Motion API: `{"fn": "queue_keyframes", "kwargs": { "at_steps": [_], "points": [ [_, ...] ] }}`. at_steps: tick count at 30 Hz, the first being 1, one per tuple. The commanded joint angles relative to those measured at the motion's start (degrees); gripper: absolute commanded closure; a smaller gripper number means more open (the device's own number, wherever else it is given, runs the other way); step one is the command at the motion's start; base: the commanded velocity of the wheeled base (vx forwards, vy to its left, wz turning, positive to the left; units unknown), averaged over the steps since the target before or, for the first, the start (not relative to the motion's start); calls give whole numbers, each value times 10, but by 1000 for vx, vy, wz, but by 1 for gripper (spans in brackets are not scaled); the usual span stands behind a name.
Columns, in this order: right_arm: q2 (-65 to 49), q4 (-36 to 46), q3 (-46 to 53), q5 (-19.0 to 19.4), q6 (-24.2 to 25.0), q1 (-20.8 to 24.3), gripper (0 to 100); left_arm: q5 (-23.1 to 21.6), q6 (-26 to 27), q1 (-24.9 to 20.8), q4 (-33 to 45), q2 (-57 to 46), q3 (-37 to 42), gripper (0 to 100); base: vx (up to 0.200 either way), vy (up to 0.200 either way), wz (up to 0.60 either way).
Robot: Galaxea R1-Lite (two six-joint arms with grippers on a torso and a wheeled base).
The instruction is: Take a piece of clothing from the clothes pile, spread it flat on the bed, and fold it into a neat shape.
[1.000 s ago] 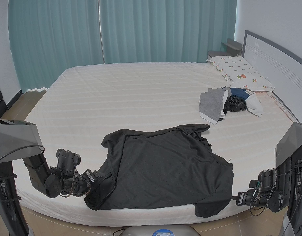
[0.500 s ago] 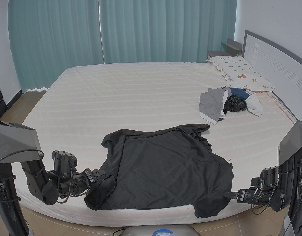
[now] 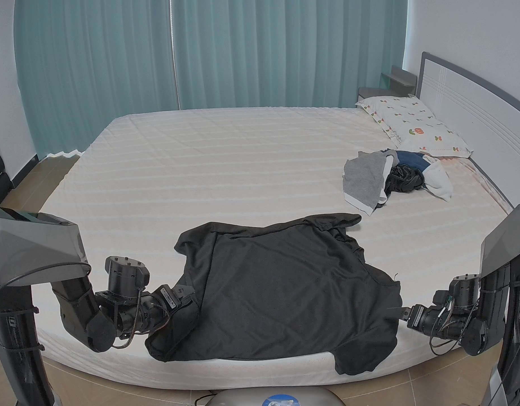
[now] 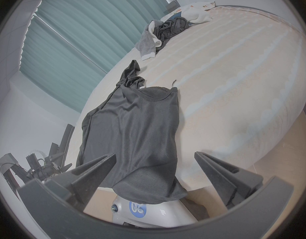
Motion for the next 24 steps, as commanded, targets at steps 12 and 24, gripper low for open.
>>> {"fn": "queue_keyframes", "kwargs": {
  "at_steps": [12, 24],
  "points": [
    [31, -6, -9, 14, 9, 7, 0, 74, -89, -96, 0, 34, -50, 0, 0, 0, 0],
    [35, -6, -10, 13, 8, 15, 0, 105, -89, -95, 6, 91, -98, 0, 0, 0, 0]
  ]
}}
